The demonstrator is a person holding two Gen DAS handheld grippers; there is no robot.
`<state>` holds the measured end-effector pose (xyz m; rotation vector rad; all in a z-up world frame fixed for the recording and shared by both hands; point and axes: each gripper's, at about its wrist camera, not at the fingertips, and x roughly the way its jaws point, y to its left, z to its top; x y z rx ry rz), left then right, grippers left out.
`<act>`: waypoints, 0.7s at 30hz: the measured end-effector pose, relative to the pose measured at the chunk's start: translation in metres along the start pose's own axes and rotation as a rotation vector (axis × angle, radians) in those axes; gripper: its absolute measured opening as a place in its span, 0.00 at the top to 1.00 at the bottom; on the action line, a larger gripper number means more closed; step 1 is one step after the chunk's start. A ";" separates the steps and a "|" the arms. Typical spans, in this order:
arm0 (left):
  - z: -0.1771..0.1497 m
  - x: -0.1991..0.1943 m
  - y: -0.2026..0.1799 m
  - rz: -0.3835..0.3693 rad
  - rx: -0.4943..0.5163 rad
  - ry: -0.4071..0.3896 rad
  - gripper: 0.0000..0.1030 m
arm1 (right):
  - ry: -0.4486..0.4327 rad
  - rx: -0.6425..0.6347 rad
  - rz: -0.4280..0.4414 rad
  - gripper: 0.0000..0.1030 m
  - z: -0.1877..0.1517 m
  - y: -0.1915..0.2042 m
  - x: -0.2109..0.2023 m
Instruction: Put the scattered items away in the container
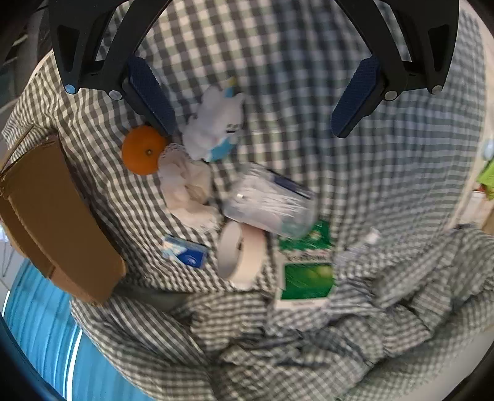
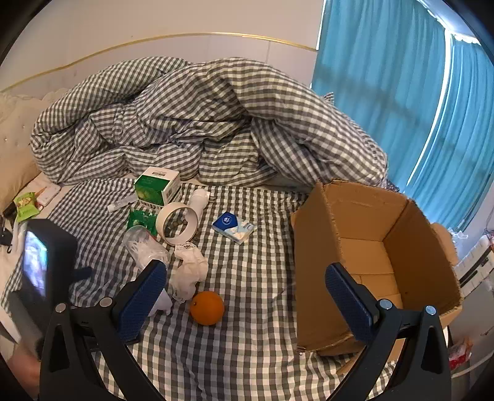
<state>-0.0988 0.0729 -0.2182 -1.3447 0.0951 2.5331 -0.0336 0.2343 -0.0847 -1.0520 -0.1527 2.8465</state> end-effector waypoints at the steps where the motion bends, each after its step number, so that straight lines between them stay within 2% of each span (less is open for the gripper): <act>1: 0.000 0.004 -0.003 -0.014 0.005 -0.001 0.00 | 0.002 0.000 0.009 0.00 -0.001 0.000 0.002; 5: 0.002 0.023 -0.012 -0.030 0.041 0.011 0.04 | 0.008 -0.009 0.017 0.00 0.002 0.002 0.010; 6: 0.002 0.029 -0.014 -0.031 0.046 0.020 0.09 | 0.007 -0.013 0.020 0.00 0.002 0.003 0.013; 8: 0.000 0.042 -0.017 -0.036 0.045 0.051 0.26 | 0.009 -0.019 0.028 0.00 0.003 0.005 0.015; 9: -0.002 0.047 -0.016 -0.052 0.039 0.068 0.39 | 0.009 -0.022 0.031 0.00 0.002 0.006 0.015; 10: -0.003 0.050 -0.016 -0.082 0.028 0.078 0.46 | 0.008 -0.026 0.036 0.00 0.002 0.007 0.016; 11: -0.004 0.051 -0.016 -0.099 0.020 0.082 0.46 | 0.006 -0.031 0.042 0.00 0.002 0.009 0.017; 15: -0.008 0.049 -0.021 -0.080 0.048 0.061 0.48 | 0.007 -0.048 0.065 0.00 0.002 0.017 0.023; 21: -0.011 0.035 -0.005 -0.084 0.003 0.027 0.51 | 0.023 -0.084 0.077 0.00 -0.002 0.029 0.037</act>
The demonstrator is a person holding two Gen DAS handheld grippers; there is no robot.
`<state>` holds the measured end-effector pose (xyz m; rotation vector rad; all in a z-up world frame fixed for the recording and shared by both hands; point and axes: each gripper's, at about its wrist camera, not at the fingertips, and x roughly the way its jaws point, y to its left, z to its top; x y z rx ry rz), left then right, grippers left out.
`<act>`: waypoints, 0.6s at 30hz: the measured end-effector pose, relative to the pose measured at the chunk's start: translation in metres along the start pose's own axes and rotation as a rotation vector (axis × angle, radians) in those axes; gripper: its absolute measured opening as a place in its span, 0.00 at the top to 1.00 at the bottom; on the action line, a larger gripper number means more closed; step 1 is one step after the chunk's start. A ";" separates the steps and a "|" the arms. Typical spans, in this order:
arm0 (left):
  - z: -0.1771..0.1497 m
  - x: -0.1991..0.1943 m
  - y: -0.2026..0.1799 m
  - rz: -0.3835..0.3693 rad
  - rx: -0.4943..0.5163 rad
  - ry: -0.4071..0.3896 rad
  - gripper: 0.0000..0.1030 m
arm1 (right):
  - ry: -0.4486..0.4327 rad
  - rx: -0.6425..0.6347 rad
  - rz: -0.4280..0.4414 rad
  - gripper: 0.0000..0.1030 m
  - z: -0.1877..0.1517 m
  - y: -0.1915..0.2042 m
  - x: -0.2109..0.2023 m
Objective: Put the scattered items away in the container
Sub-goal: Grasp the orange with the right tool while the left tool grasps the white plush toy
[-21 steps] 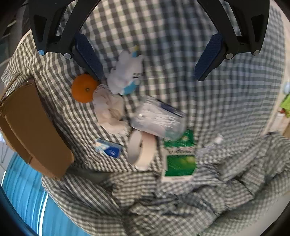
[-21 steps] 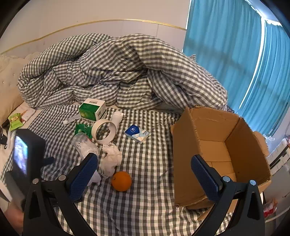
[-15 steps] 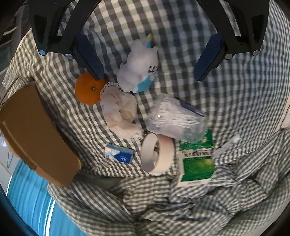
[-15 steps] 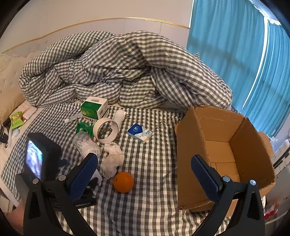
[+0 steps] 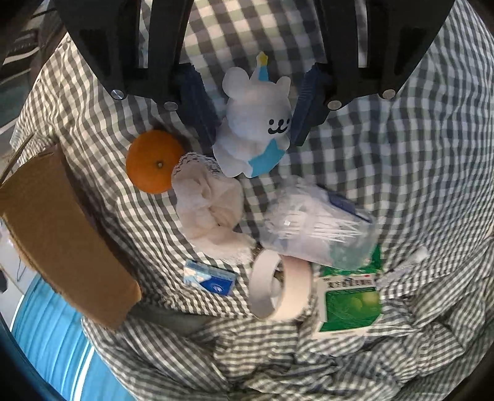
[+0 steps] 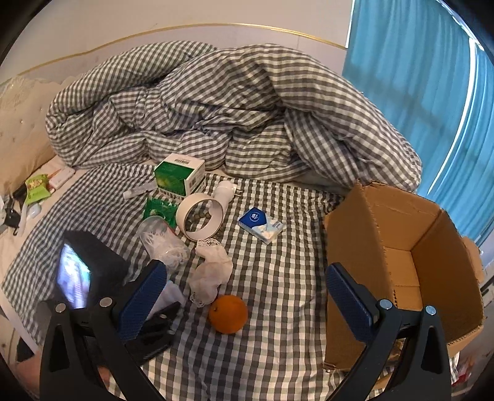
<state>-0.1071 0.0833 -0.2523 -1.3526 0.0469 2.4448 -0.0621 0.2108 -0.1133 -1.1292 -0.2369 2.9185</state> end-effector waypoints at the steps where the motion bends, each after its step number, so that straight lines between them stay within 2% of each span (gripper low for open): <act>1: 0.000 -0.005 0.004 0.006 -0.009 -0.012 0.51 | 0.002 -0.006 -0.002 0.00 0.000 0.001 0.003; 8: 0.001 -0.041 0.031 0.075 -0.058 -0.069 0.51 | 0.051 -0.004 0.032 0.00 -0.004 0.003 0.032; 12: 0.002 -0.063 0.048 0.117 -0.088 -0.099 0.51 | 0.093 0.024 0.111 0.00 -0.012 0.006 0.053; 15: 0.000 -0.076 0.059 0.144 -0.105 -0.114 0.51 | 0.147 0.012 0.078 0.00 -0.025 0.009 0.077; 18: 0.000 -0.085 0.066 0.158 -0.116 -0.123 0.51 | 0.185 0.011 0.089 0.01 -0.036 0.006 0.096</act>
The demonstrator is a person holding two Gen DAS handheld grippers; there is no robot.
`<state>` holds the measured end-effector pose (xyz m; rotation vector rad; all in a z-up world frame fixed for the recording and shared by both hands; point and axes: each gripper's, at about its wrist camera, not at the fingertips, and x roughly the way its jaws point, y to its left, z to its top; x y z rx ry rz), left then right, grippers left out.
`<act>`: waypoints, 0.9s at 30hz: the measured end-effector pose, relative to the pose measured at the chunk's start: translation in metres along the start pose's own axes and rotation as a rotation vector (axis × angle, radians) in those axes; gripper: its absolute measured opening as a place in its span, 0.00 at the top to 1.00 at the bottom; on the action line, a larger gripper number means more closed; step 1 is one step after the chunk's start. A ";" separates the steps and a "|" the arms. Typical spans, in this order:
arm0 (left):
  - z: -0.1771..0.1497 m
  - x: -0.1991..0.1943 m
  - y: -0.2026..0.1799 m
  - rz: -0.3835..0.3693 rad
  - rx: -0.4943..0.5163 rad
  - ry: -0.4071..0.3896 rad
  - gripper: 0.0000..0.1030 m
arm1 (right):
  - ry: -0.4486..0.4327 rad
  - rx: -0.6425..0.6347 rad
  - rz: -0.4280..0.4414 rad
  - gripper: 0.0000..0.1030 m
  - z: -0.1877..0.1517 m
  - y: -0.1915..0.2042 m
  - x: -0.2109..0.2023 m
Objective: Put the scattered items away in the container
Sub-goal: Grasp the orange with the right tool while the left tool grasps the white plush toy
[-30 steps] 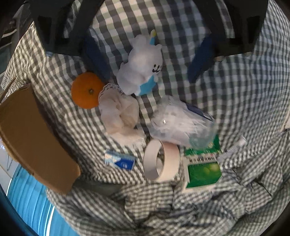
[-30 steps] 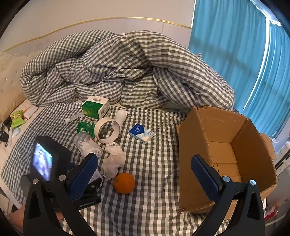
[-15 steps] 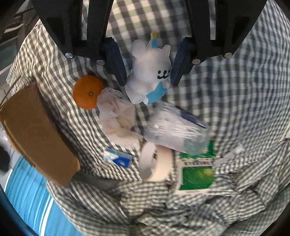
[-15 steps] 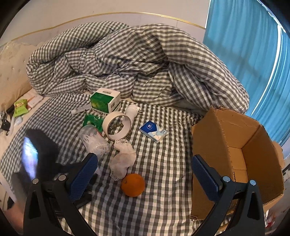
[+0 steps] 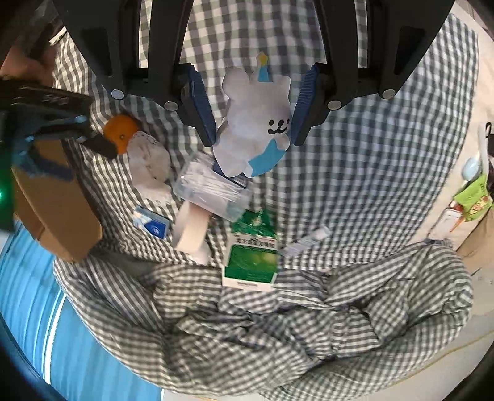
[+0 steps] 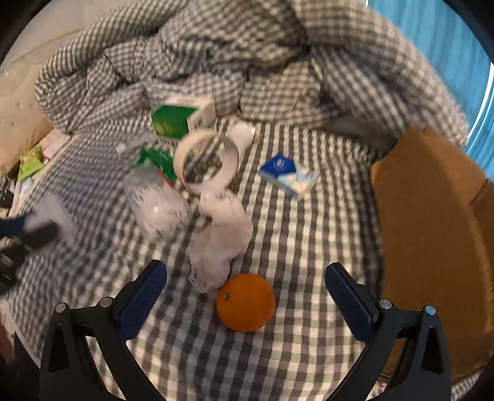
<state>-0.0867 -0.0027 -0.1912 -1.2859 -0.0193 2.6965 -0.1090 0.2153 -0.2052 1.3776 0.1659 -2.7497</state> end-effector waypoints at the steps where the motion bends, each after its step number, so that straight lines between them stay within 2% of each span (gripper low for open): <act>1: 0.000 -0.001 0.002 0.004 -0.001 -0.002 0.51 | 0.012 0.001 -0.005 0.01 -0.003 -0.002 0.007; 3: 0.000 -0.002 0.003 0.008 -0.006 -0.001 0.51 | 0.031 -0.006 -0.024 0.03 -0.007 -0.005 0.017; 4: 0.000 -0.002 0.004 0.008 -0.010 0.001 0.51 | 0.041 -0.009 -0.026 0.08 -0.009 -0.007 0.022; 6: 0.000 -0.001 0.005 0.004 -0.016 0.006 0.51 | 0.069 0.002 -0.007 0.20 -0.012 -0.012 0.033; 7: -0.001 -0.001 0.005 0.002 -0.017 0.009 0.51 | 0.087 0.009 0.006 0.33 -0.014 -0.013 0.036; 8: 0.000 0.000 0.004 0.000 -0.015 0.010 0.51 | 0.116 0.020 0.035 0.42 -0.016 -0.015 0.041; 11: -0.001 0.001 -0.001 0.006 0.000 0.009 0.51 | 0.133 0.024 0.074 0.42 -0.019 -0.014 0.051; 16: 0.000 -0.001 -0.006 -0.006 0.002 0.006 0.51 | 0.157 -0.059 0.037 0.41 -0.029 0.005 0.063; 18: 0.001 -0.001 -0.006 -0.005 0.005 0.005 0.51 | 0.149 -0.050 0.033 0.48 -0.033 0.002 0.061; 22: 0.000 -0.002 -0.006 -0.006 0.002 0.006 0.51 | 0.162 0.012 0.106 0.48 -0.037 -0.014 0.052; 27: -0.001 -0.006 -0.010 -0.017 -0.002 0.002 0.51 | 0.148 0.025 0.125 0.48 -0.040 -0.021 0.034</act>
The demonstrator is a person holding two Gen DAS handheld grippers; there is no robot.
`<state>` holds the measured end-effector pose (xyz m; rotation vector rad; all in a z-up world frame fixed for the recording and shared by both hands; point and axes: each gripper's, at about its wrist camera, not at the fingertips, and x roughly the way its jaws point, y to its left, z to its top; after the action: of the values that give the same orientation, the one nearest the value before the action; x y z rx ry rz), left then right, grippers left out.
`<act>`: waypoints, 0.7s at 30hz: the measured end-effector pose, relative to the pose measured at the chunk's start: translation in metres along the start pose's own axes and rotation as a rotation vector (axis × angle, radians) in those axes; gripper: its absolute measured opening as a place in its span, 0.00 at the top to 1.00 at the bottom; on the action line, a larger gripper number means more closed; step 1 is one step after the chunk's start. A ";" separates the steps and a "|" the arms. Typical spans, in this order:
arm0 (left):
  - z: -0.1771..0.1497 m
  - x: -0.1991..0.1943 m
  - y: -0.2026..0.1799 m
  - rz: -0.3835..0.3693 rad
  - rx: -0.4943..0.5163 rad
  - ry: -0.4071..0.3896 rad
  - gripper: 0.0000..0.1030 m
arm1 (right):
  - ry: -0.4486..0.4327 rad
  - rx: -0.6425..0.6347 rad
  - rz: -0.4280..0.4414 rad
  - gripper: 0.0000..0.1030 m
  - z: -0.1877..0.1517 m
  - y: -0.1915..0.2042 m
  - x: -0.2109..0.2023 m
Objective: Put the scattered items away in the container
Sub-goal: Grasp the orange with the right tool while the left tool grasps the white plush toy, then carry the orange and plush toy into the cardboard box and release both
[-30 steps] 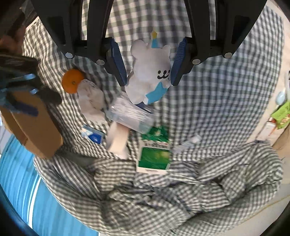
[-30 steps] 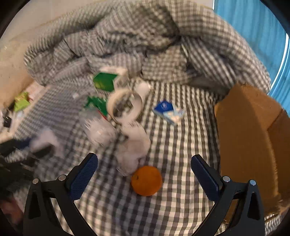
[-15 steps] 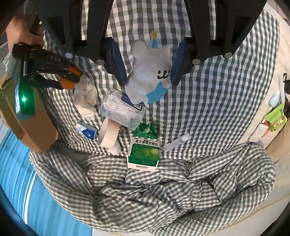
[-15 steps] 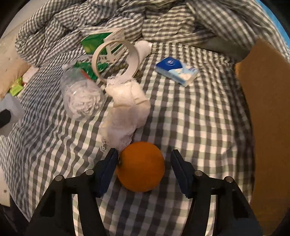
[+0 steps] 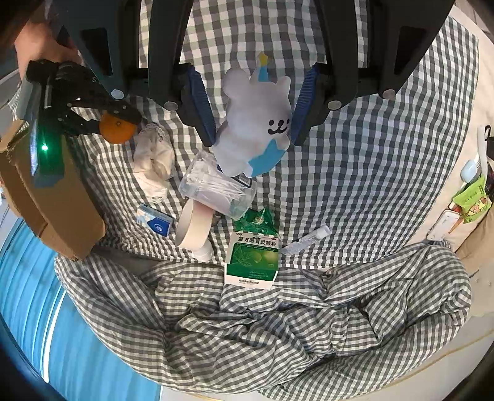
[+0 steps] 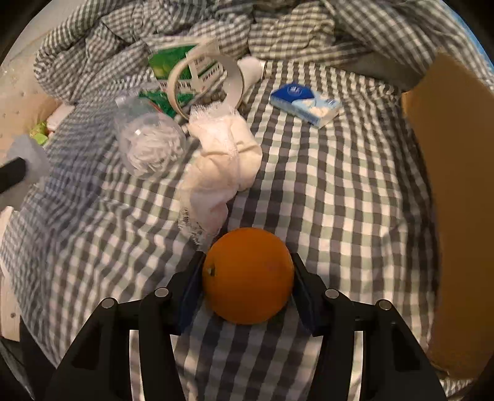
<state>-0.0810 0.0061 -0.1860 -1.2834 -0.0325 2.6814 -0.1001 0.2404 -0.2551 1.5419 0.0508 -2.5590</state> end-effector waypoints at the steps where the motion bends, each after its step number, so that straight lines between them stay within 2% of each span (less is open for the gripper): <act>1: 0.000 -0.002 -0.002 -0.001 0.004 -0.003 0.51 | -0.010 0.004 0.008 0.48 -0.001 0.000 -0.005; 7: 0.008 -0.015 -0.017 -0.022 0.029 -0.026 0.51 | -0.114 0.011 0.023 0.48 0.006 0.008 -0.056; 11: 0.021 -0.033 -0.036 -0.043 0.052 -0.071 0.51 | -0.197 0.013 0.015 0.48 0.013 0.006 -0.099; 21: 0.051 -0.093 -0.087 -0.068 0.078 -0.157 0.51 | -0.386 0.075 -0.037 0.48 0.018 -0.023 -0.204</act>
<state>-0.0505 0.0792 -0.0742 -1.0290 0.0089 2.6899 -0.0259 0.2839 -0.0678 1.0500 -0.0628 -2.8680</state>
